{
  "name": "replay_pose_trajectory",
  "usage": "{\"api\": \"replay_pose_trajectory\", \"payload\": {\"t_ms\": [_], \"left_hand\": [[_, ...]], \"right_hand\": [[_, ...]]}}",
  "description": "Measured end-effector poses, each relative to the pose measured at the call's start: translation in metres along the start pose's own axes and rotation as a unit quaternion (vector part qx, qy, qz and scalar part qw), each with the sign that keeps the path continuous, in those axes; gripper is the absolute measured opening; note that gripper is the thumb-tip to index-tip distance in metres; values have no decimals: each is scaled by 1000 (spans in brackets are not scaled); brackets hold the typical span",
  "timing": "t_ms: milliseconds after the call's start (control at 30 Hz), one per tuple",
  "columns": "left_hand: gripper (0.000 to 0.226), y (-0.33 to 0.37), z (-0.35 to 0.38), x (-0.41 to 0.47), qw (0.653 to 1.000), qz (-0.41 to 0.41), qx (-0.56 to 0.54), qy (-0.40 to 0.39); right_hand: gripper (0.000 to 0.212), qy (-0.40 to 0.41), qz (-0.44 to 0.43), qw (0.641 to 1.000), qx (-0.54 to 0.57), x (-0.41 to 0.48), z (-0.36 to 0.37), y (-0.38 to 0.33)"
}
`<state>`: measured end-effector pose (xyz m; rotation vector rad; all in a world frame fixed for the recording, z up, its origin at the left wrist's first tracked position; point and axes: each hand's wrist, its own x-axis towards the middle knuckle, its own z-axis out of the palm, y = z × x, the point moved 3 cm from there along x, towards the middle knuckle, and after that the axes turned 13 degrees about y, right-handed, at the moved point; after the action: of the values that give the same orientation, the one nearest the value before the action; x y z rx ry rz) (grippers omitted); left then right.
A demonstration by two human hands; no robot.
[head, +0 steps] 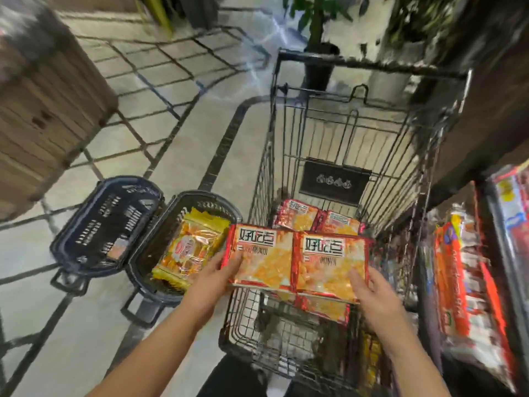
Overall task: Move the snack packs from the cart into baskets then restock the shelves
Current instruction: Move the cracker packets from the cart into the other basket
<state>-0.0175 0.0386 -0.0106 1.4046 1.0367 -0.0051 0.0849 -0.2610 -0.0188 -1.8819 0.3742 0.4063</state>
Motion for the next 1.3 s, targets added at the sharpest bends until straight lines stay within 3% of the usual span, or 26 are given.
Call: {"api": "replay_pose_trajectory", "payload": {"t_ms": [67, 200, 333, 467, 633, 700, 833, 1033, 1167, 1300], "left_hand": [[43, -1, -18, -18, 998, 11, -38, 39], [44, -15, -61, -45, 989, 32, -88, 115], [41, -37, -115, -70, 972, 28, -133, 193], [36, -71, -173, -103, 956, 30, -153, 247], [30, -110, -250, -138, 928, 14, -207, 308], [31, -123, -287, -149, 917, 12, -224, 329], [26, -147, -371, -168, 904, 15, -245, 349], [28, -177, -495, -185, 892, 11, -264, 366], [29, -177, -548, -180, 896, 18, -253, 363], [28, -174, -582, -153, 899, 1, -251, 359]], "right_hand": [[99, -13, -32, 999, -6, 1, 13, -4], [57, -73, -70, 995, 0, -14, 44, -25], [49, -148, -103, 983, -33, -48, 81, -45], [22, -199, -125, 971, -49, -96, 124, -62], [51, -237, -130, 961, -56, -156, 198, -60], [38, -244, -122, 961, -56, -182, 231, -55], [16, -273, -91, 957, -42, -246, 305, -44], [42, -282, -70, 957, -24, -334, 404, -29], [22, -283, -65, 957, -25, -362, 450, -31], [26, -287, -58, 955, -50, -358, 492, -37]]}}
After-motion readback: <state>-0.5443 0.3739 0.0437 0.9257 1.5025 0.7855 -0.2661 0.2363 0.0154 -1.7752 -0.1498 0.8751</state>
